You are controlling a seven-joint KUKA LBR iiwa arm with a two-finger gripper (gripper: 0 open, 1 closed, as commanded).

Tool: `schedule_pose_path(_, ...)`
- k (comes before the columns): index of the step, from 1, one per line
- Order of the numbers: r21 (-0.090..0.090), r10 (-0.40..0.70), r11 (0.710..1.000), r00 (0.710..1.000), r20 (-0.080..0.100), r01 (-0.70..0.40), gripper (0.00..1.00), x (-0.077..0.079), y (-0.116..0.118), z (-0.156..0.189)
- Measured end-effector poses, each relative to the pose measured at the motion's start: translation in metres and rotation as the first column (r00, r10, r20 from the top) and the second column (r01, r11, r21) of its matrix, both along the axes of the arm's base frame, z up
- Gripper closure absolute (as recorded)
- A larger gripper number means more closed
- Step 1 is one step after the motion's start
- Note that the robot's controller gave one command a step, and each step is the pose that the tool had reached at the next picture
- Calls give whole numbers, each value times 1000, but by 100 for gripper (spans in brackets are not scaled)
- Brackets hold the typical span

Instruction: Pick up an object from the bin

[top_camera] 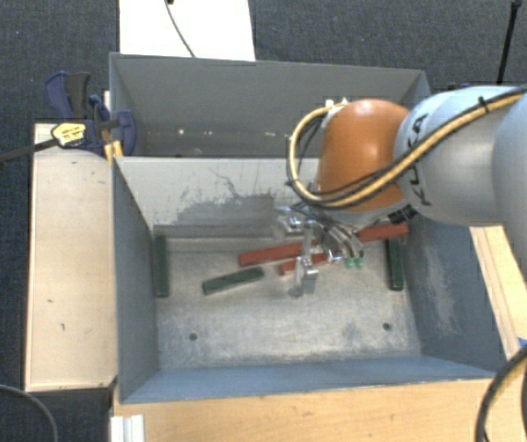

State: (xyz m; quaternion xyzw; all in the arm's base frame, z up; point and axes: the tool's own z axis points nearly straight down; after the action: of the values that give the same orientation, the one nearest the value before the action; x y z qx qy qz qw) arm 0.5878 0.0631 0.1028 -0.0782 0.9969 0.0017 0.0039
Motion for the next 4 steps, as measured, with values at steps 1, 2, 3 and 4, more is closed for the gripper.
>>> schedule_pose_path(1,-3,-62,998,998,-6,62,0,-3,-4,-1)
schedule_pose_path(2,-3,10,1000,1000,-6,-10,0,-4,9,-33)
schedule_pose_path(3,-3,-128,992,992,-3,128,0,-1,-16,-32)
schedule_pose_path(4,-1,-127,992,992,2,127,100,1,-16,-29)
